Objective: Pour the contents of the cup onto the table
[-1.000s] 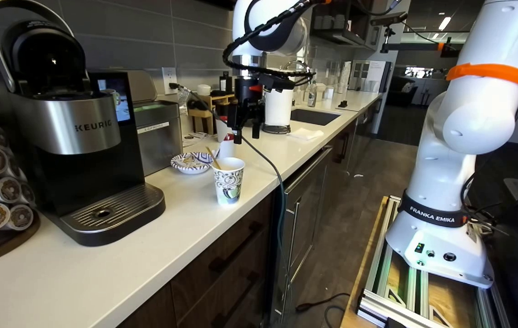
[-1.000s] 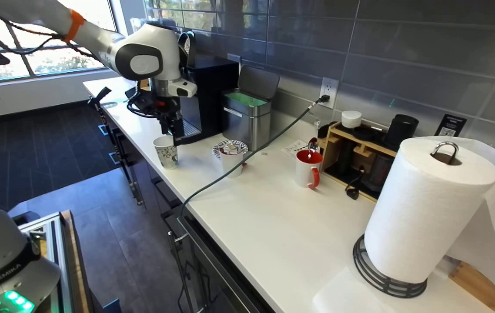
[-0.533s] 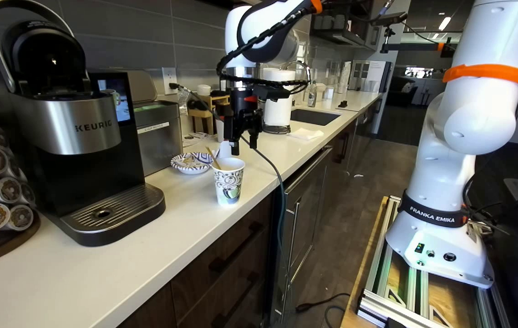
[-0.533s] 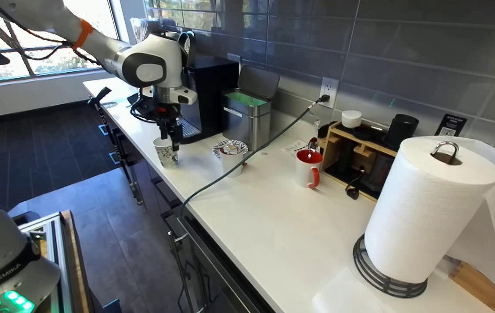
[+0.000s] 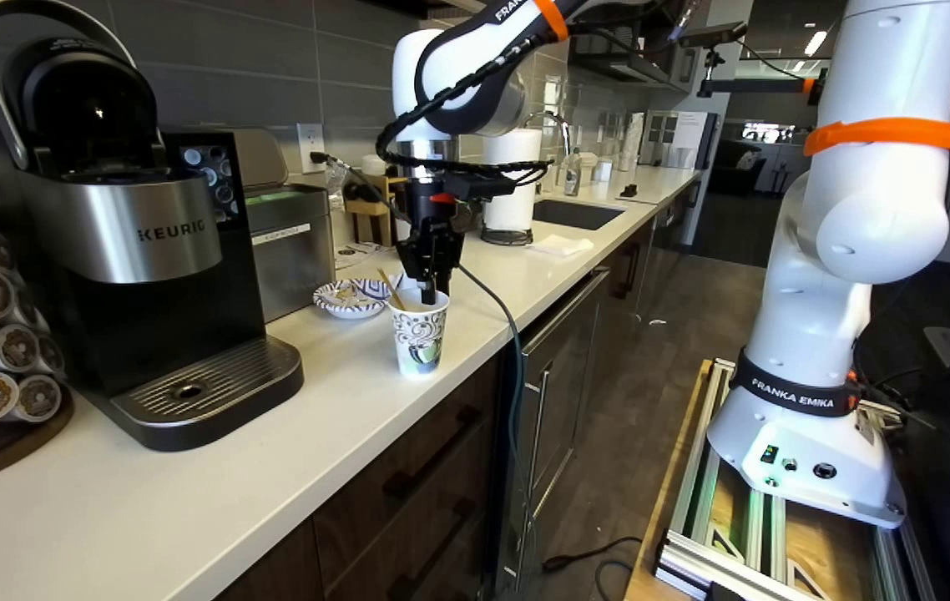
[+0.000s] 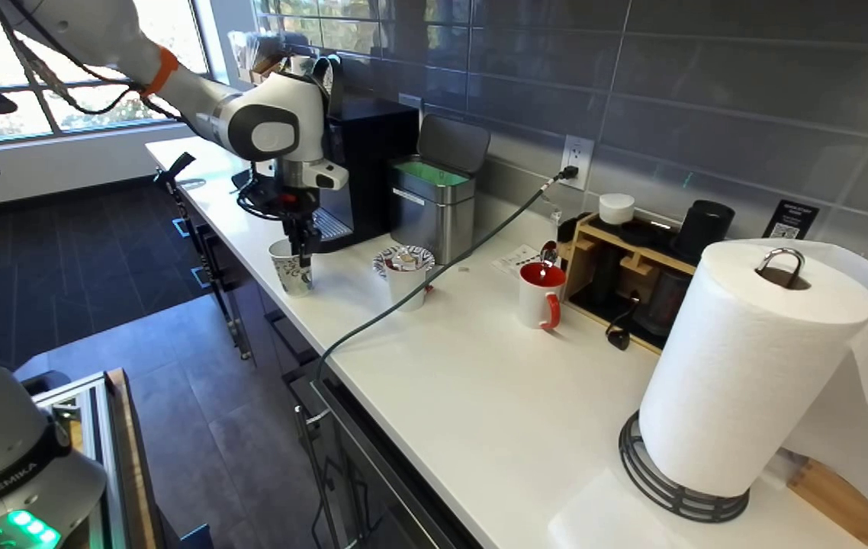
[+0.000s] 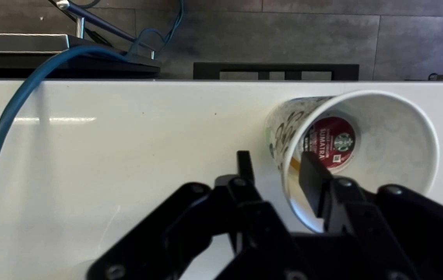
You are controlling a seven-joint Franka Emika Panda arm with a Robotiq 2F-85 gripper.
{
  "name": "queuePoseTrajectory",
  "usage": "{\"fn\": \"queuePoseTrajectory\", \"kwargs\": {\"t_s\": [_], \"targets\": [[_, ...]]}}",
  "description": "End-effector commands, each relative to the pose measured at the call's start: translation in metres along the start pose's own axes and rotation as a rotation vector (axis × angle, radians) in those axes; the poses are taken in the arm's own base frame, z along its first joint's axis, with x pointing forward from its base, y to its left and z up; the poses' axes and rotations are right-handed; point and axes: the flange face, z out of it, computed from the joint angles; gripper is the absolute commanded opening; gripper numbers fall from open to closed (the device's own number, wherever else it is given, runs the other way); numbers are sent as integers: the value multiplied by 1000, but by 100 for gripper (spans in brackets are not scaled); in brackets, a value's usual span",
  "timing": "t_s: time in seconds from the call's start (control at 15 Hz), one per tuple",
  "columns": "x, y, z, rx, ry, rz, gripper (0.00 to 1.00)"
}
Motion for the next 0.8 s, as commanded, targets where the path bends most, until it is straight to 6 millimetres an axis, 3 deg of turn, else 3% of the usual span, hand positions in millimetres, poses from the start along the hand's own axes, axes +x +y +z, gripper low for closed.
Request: {"fn": "queuePoseTrajectory", "kwargs": {"t_s": [0.0,0.13,0.47,0.73], "targets": [[11,-5,6,-21,1,21,8],[10,-9,0,-29,7,10,0],[-11,-12,-38,-62,28,-31,1],[-46,20,-86,-157,58,131,1]]}}
